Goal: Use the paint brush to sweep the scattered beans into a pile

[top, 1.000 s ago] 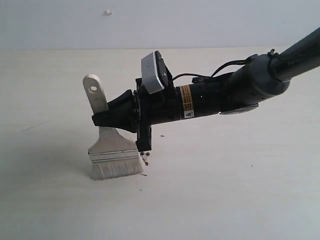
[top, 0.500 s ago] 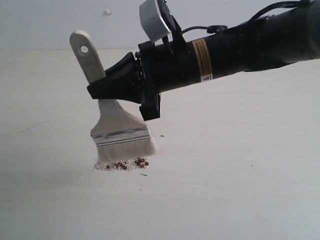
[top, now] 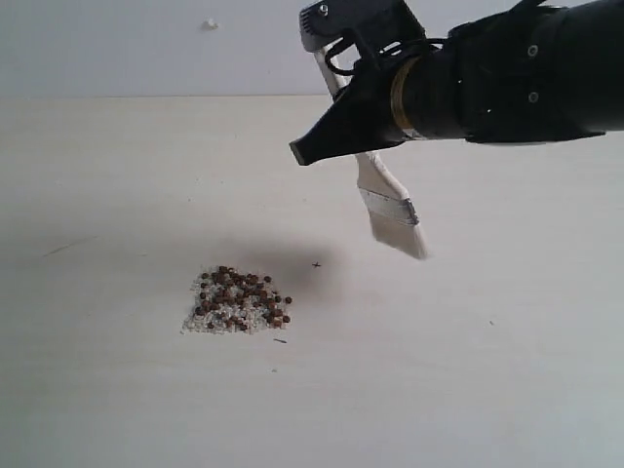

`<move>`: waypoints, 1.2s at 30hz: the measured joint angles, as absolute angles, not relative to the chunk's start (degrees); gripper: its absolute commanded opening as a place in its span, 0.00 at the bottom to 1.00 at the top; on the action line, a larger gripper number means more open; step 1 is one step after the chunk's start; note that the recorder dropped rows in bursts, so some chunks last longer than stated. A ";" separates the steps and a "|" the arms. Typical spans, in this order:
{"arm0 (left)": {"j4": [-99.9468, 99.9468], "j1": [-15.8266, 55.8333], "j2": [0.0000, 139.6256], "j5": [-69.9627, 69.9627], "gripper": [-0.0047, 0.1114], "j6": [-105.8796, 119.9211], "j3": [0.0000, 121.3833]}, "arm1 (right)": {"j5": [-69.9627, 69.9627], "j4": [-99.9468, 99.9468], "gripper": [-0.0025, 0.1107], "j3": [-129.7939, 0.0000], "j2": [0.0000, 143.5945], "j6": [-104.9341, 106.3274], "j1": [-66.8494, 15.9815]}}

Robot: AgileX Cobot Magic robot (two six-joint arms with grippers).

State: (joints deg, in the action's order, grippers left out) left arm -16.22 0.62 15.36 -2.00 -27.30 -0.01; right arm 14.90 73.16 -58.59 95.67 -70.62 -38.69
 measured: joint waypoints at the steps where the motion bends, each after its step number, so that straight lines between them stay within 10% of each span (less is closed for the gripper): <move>1: -16.22 0.62 15.36 -2.00 0.04 -27.30 -0.01 | 19.82 75.03 0.02 -58.59 95.67 -73.81 -40.45; 12: -16.22 0.62 15.36 -2.00 0.04 -27.19 -0.01 | 53.58 96.80 0.02 -53.29 102.39 -118.00 -59.60; 36: -16.22 0.62 15.36 -2.00 0.04 -27.19 -0.01 | 59.12 99.46 0.02 -52.79 111.50 -121.73 -61.41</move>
State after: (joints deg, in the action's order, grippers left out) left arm -16.22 0.62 15.36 -2.00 -27.19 -0.01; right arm 59.12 99.46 -52.79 111.50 -121.73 -61.41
